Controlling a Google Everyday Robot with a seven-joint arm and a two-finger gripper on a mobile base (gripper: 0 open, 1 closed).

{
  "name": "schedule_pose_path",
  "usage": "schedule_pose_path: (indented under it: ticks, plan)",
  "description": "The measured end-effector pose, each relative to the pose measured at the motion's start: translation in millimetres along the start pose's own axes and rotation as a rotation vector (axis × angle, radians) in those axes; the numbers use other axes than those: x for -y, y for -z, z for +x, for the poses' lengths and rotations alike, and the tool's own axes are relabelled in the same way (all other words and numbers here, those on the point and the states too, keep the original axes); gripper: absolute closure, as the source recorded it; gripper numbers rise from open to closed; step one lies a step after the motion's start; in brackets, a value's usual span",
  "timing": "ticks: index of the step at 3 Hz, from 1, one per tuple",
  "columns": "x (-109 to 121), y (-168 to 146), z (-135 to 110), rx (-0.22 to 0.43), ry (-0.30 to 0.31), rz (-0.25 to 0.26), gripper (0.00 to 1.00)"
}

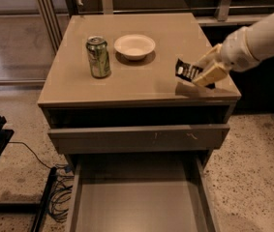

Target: Place rxbar chocolate into middle drawer

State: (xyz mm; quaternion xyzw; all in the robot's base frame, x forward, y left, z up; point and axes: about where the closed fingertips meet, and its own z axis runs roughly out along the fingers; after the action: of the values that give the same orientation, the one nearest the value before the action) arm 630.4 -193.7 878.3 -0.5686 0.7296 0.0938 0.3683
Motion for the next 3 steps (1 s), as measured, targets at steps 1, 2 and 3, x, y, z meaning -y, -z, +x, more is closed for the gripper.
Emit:
schedule_pose_path:
  ticks: [1,2,3]
  plan:
    - [-51,21,10,0.034,0.009,0.025,1.0]
    - [-99,27,22,0.032,0.018,0.068,1.0]
    - [-150,5,54,0.006,-0.035,0.072,1.0]
